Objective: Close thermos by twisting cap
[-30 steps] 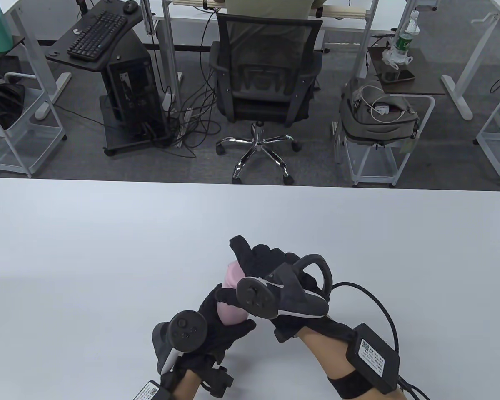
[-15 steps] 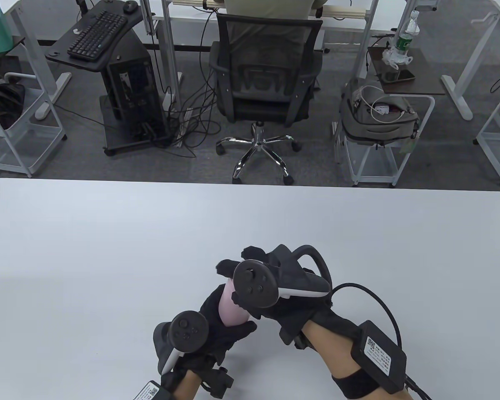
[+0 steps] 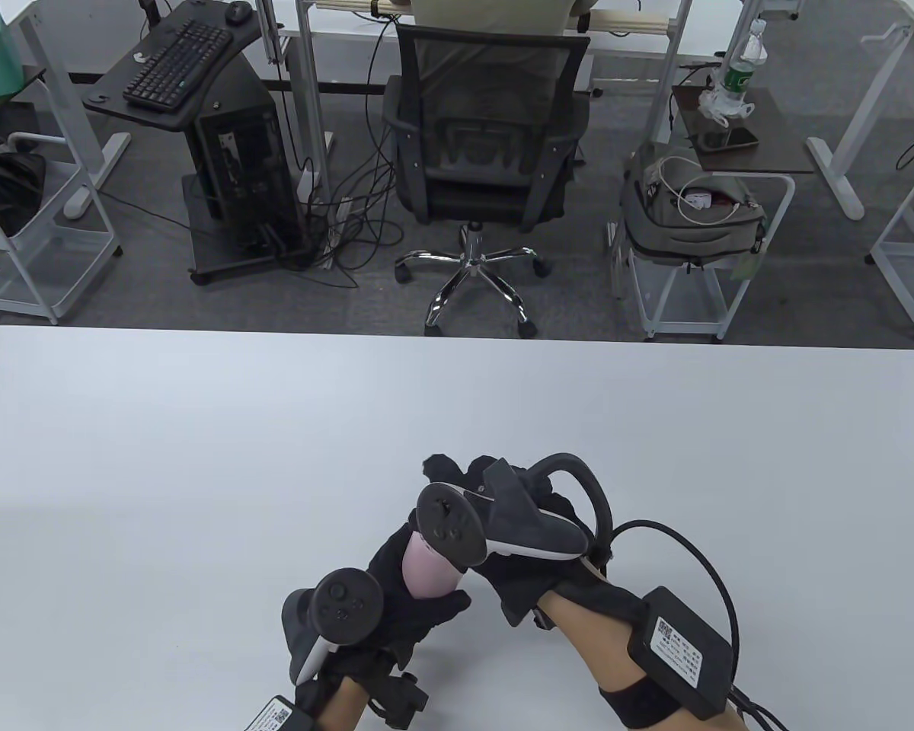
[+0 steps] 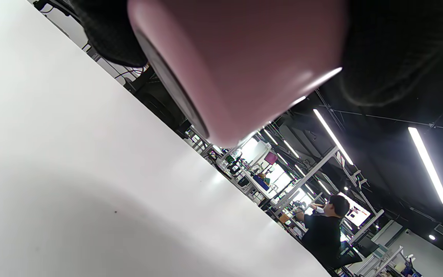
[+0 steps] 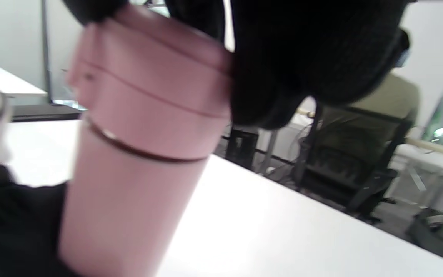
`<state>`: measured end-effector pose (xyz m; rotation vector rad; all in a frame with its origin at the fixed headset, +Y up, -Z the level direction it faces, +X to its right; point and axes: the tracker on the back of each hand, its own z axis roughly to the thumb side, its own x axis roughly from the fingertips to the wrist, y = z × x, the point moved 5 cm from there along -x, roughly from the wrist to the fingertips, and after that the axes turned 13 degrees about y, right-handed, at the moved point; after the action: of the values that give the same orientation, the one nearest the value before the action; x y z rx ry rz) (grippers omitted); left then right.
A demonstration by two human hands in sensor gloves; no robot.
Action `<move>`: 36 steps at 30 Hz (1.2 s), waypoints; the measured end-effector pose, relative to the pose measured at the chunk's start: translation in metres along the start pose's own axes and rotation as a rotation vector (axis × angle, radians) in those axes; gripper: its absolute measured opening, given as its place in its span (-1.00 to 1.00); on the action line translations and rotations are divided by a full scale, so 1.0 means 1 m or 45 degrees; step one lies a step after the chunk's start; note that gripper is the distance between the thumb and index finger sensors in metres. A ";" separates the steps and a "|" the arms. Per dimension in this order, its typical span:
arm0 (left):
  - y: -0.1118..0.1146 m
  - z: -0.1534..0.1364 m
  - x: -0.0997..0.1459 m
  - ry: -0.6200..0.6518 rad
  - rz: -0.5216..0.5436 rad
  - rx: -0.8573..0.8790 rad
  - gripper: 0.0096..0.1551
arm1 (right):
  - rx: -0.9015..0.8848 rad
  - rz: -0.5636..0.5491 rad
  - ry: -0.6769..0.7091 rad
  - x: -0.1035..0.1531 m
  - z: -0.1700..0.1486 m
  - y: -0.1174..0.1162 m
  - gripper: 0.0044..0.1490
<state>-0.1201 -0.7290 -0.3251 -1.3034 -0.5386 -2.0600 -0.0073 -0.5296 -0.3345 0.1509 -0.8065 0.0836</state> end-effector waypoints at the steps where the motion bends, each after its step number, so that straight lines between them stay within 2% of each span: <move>1: 0.000 0.001 0.000 0.003 -0.003 -0.002 0.50 | 0.039 -0.012 -0.019 0.000 0.000 0.000 -0.10; 5: 0.002 0.002 0.000 0.007 -0.013 -0.006 0.50 | 0.114 -0.013 -0.044 -0.001 -0.001 -0.002 -0.02; 8: -0.001 0.000 -0.001 -0.006 -0.003 0.003 0.50 | 0.028 -0.010 0.007 0.003 -0.005 0.000 0.16; 10: -0.003 0.000 -0.001 -0.004 0.004 0.005 0.50 | -0.077 -0.007 0.095 0.007 -0.007 0.003 0.21; 12: -0.005 -0.001 -0.001 -0.004 0.010 0.008 0.50 | -0.238 0.050 0.318 0.006 -0.007 0.002 0.23; 14: -0.004 -0.001 -0.001 -0.002 0.007 0.010 0.50 | -0.341 0.105 0.377 0.006 -0.009 -0.002 0.25; 15: -0.004 0.000 -0.001 -0.001 0.003 0.008 0.50 | -0.352 0.145 0.387 0.006 -0.010 -0.005 0.24; 18: -0.004 0.001 -0.002 0.010 -0.008 -0.009 0.49 | -0.269 0.135 0.410 0.005 -0.011 -0.007 0.13; 21: -0.004 -0.001 -0.003 -0.001 -0.012 -0.001 0.49 | -0.304 0.121 0.433 0.004 -0.010 -0.007 -0.01; 28: -0.004 0.000 -0.004 0.002 -0.017 -0.033 0.49 | -0.222 0.138 0.415 0.000 -0.005 -0.006 -0.02; 32: -0.004 0.001 -0.004 0.002 -0.014 -0.037 0.49 | -0.208 0.145 0.326 -0.002 -0.008 -0.008 -0.04; 36: -0.004 0.003 -0.004 0.013 -0.016 -0.050 0.49 | -0.069 0.105 0.154 -0.001 -0.012 -0.008 0.06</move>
<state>-0.1198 -0.7234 -0.3278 -1.3143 -0.5048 -2.0961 0.0014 -0.5360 -0.3441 0.0608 -0.6935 0.1475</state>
